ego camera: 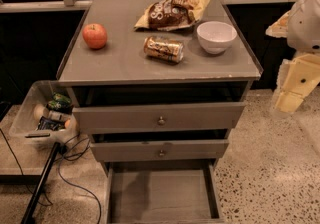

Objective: Place orange can into bottom drawer

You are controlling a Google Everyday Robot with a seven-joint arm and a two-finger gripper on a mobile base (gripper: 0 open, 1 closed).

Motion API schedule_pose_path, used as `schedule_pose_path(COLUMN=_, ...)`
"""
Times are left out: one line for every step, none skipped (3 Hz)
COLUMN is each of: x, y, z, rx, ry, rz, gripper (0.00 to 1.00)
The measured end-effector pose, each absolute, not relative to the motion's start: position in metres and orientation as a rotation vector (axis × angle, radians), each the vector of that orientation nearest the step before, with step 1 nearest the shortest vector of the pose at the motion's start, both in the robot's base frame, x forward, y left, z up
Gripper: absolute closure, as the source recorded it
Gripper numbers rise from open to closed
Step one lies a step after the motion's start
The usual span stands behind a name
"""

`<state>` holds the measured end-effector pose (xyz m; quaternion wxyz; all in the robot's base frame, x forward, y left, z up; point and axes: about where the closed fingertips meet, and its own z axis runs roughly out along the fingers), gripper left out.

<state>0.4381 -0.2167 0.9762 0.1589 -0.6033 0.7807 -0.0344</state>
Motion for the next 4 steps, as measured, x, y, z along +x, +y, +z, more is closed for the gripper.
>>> schedule_pose_path(x=0.448, y=-0.210, z=0.980, rx=-1.724, ry=2.211, rz=-0.098, gripper=0.00)
schedule_pose_path(x=0.491, y=-0.180, z=0.993, rx=-1.777, ry=2.108, rz=-0.133, gripper=0.00)
schedule_pose_path(x=0.545, y=-0.151, z=1.005, rx=-1.799, ry=2.034, rz=-0.164, gripper=0.00)
schedule_pose_path(x=0.598, y=-0.136, z=1.007, rx=-1.762, ry=2.023, rz=-0.130, gripper=0.00)
